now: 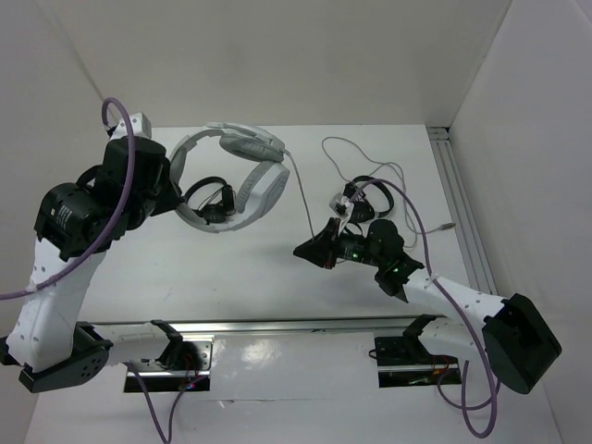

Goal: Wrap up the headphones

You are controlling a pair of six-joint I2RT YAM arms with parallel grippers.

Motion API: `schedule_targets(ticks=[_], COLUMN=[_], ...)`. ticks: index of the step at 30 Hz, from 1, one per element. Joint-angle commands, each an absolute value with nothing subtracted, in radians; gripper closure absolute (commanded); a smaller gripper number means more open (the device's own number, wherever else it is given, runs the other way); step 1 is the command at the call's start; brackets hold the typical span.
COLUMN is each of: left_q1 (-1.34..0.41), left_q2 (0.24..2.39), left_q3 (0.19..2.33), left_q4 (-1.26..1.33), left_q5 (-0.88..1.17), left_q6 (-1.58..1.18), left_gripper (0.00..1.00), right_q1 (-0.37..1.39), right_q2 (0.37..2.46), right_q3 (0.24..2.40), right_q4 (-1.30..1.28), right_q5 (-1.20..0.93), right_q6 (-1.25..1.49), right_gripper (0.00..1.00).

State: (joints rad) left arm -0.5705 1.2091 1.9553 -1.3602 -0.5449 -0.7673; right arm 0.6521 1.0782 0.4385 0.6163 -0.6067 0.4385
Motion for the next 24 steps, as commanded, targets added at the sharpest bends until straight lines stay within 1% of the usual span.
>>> schedule_targets(ticks=[1,4,6,7,8,9,10,11,12,14,15,17,18,20,24], left_q1=[-0.56,-0.551,-0.551,-0.54,-0.54,-0.54,-0.54,-0.54,-0.54,-0.54,-0.564,-0.587,-0.588,-0.62,-0.698], left_q2=[1.203,1.212,1.212,1.222,1.238,1.249,1.258,1.276,1.287,1.316,1.35,1.388,1.41,1.469,1.531], left_q3=[1.982,1.93,1.898,1.867,1.858,1.858,1.826,1.812,1.798,1.78,1.764,1.743,1.743,1.727,1.68], left_q4=[-1.232,-1.232,-1.232,-1.232,-1.245,-1.276,-1.285,-1.285,-1.285,-1.285,-1.285,-1.317,-1.318,-1.33,-1.321], left_q5=[-0.56,-0.644,-0.747,-0.812,-0.845,-0.874,-0.929,-0.946,-0.959,-0.972,-0.991,-1.023,-1.037,-1.048,-1.048], left_q6=[-0.785,-0.795,-0.81,-0.819,-0.828,-0.854,-0.854,-0.864,-0.848,-0.825,-0.812,-0.802,-0.802,-0.802,-0.758], left_gripper=[1.0,1.0,1.0,1.0,1.0,1.0,1.0,1.0,1.0,1.0,1.0,1.0,1.0,1.0,1.0], right_q1=[0.675,0.715,0.756,0.809,0.839,0.909,0.945,0.977,1.008,1.095,1.127,1.233,1.268,1.349,1.402], right_q2=[1.078,1.049,1.026,0.997,0.983,0.957,0.948,0.948,0.939,0.951,0.962,1.017,1.041,1.112,1.181], right_q3=[0.437,0.459,0.503,0.52,0.558,0.583,0.606,0.63,0.681,0.736,0.792,0.851,0.912,0.972,1.081], right_q4=[0.666,0.582,0.441,0.337,0.284,0.226,0.172,0.069,0.02,-0.105,-0.136,-0.204,-0.278,-0.356,-0.489], right_q5=[-0.491,-0.396,-0.217,-0.136,0.027,0.125,0.224,0.326,0.495,0.637,0.758,0.881,1.004,1.106,1.256], right_q6=[0.394,0.356,0.328,0.318,0.308,0.308,0.308,0.317,0.327,0.339,0.339,0.339,0.339,0.348,0.311], right_gripper=[0.87,0.87,0.89,0.9,0.9,0.92,0.97,0.98,1.0,1.0,1.0,1.0,1.0,1.0,1.0])
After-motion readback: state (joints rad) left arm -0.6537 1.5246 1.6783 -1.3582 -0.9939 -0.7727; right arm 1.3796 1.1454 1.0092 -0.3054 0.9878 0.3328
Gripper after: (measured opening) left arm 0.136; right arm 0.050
